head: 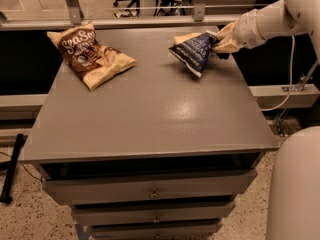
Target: Move blue chip bag near sponge
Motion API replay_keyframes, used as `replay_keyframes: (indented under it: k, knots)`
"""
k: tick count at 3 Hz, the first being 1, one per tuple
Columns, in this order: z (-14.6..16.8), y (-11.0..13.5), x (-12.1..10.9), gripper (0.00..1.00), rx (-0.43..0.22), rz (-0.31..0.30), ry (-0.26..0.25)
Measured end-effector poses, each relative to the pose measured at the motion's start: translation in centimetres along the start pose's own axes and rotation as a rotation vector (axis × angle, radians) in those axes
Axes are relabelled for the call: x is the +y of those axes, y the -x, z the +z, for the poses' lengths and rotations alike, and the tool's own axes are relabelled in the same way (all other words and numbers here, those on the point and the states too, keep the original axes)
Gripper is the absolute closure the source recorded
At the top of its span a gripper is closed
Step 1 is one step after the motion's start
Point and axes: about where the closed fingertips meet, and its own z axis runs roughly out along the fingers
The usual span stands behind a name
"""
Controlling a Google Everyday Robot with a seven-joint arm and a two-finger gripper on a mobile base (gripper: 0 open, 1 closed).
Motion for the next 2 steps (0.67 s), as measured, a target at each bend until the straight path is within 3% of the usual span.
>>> replay_keyframes:
  k: [2]
  knots:
    - [1.99,-1.77,0.07,0.35,-0.012,0.005,0.027]
